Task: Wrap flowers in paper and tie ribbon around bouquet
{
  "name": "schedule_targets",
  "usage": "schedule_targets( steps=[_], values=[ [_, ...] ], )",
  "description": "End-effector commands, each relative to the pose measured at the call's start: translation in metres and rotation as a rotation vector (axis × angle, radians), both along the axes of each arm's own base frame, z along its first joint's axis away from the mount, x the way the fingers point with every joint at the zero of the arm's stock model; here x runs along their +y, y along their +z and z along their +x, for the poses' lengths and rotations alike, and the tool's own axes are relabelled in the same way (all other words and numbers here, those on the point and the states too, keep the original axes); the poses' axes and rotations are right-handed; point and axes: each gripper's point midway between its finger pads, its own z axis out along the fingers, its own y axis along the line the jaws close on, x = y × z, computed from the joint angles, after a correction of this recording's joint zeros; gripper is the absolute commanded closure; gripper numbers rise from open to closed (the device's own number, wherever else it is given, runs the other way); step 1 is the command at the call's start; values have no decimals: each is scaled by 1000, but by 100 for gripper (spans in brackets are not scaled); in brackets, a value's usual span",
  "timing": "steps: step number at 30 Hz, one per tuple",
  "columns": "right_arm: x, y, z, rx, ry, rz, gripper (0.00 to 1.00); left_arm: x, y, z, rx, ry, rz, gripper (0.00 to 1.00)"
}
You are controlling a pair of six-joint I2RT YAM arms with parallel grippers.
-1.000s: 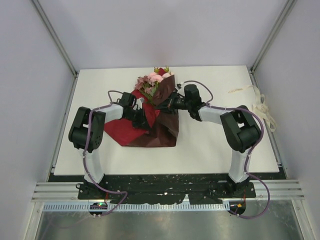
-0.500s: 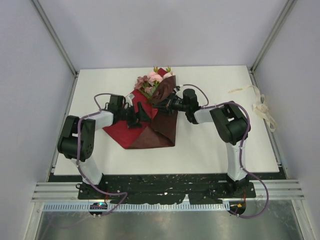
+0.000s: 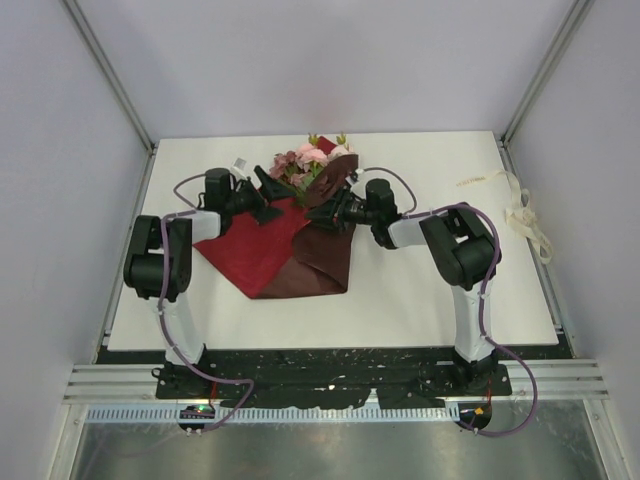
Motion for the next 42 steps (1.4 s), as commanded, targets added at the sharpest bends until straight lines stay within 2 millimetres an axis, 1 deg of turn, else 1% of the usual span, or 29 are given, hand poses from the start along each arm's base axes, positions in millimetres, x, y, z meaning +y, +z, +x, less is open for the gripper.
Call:
schedule_targets(
  steps=[1,3,6,10,12,13,14,16,18,21,27,31,32,35,36,39,41,42],
  values=[
    [5,26,-4,-129,46,-6,68,-14,31,26,-60,-10,-108,0],
    [5,21,-5,-126,52,-14,66,-22,29,30,-52,-21,-140,0],
    [6,14,-6,-132,61,-42,67,-38,37,33,-65,-59,-184,0],
    [7,9,-7,-130,65,-56,69,-56,49,29,-121,-119,-172,0],
    [8,7,-7,-130,68,-61,68,-61,56,25,-148,-139,-163,5],
    [9,8,-8,-133,73,-61,67,-62,60,23,-164,-144,-157,6],
    [9,8,-8,-139,74,-62,62,-63,62,22,-169,-145,-154,7],
    [9,10,-9,-150,79,-64,56,-62,61,22,-164,-141,-150,9],
    [10,11,-11,-157,83,-68,54,-63,59,23,-151,-144,-147,15],
    [9,11,-12,-167,89,-73,52,-64,66,26,-169,-149,-152,21],
    [11,3,-18,-155,102,-87,52,-65,88,27,-239,-160,-138,22],
    [10,2,-18,-155,103,-88,51,-66,85,22,-225,-181,-124,27],
    [11,1,-18,-157,104,-87,51,-65,85,20,-222,-183,-122,30],
    [11,2,-18,-160,105,-88,51,-66,84,16,-216,-192,-118,44],
    [11,3,-18,-162,106,-87,51,-67,83,14,-206,-201,-114,46],
    [11,2,-17,-162,105,-88,50,-69,73,11,-171,-211,-95,43],
    [11,2,-17,-162,105,-88,50,-67,60,11,-124,-198,-71,43],
    [10,3,-17,-166,105,-88,50,-68,59,11,-119,-197,-68,43]
  ],
)
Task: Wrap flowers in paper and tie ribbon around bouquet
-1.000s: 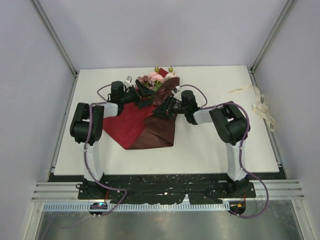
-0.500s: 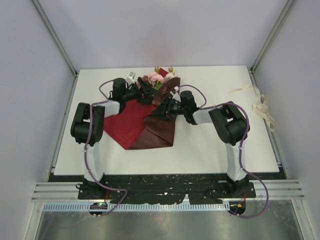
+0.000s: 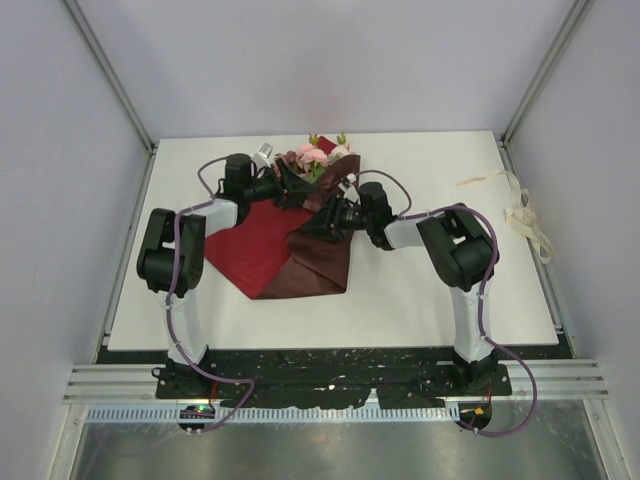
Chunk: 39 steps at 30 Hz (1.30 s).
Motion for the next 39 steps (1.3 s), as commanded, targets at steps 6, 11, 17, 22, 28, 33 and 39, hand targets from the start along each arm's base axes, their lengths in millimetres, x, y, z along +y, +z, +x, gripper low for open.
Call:
schedule_targets(
  steps=[6,11,17,22,28,33,39],
  values=[
    [6,33,4,-120,23,41,50,-4,8,-8,18,-60,25,64],
    [5,42,3,-149,34,48,49,13,14,-2,4,-75,91,100],
    [5,66,-11,-196,100,70,37,50,4,24,-112,-120,368,100],
    [2,68,-24,-207,132,38,35,77,3,53,-233,-130,564,100],
    [4,49,-23,-201,136,-18,38,107,-22,56,-212,-172,727,100],
    [15,28,-25,-191,159,-77,39,120,-44,50,-140,-173,779,100],
    [21,-15,-17,-102,140,-141,41,142,-49,58,-73,-111,901,100]
  ],
)
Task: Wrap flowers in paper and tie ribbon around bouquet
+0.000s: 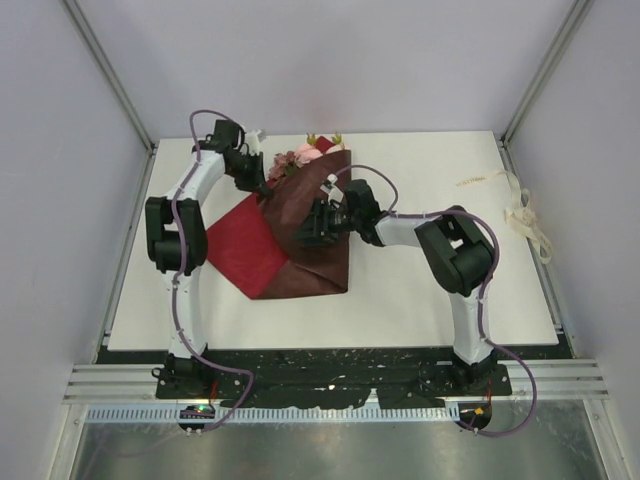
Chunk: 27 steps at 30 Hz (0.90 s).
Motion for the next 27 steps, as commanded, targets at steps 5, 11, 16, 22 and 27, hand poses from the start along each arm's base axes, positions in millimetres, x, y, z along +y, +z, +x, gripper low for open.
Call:
schedule_targets(
  steps=[5,11,16,22,27],
  values=[
    [12,-35,11,42,-27,-31,41,39,-2,3,18,71,203,100],
    [23,-51,11,62,-25,-28,41,39,-6,6,37,56,261,100],
    [6,-89,11,200,-149,-96,48,37,-1,7,9,22,256,100],
    [-31,-115,-12,368,-298,-185,52,21,4,2,-17,-79,263,100],
    [-50,-107,-26,424,-390,-202,55,-9,4,-7,-45,-178,265,100]
  ],
)
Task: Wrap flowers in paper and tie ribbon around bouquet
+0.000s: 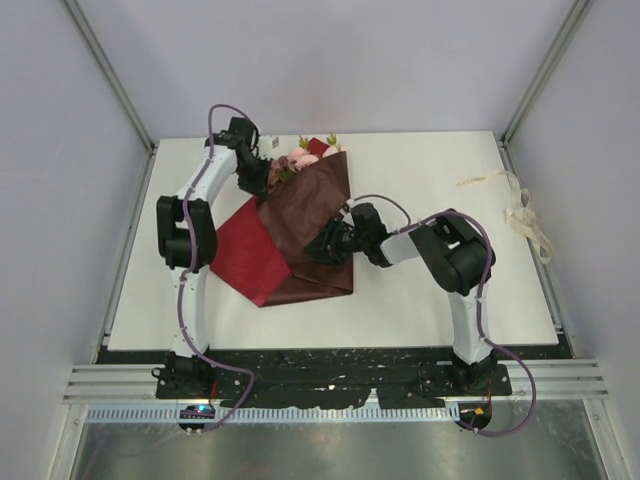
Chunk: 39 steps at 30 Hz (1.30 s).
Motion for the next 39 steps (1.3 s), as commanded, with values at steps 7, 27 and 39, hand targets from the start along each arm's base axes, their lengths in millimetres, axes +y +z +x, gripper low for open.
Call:
schedule_targets(
  steps=[7,27,39],
  values=[
    [-39,-31,-34,173,-171,-169,56,-37,5,2,-37,-161,71,100],
    [-13,129,74,-496,129,-129,58,-22,3,-13,-48,-161,143,100],
    [7,71,23,-383,220,-116,61,2,-9,8,-42,-172,270,100]
  ],
)
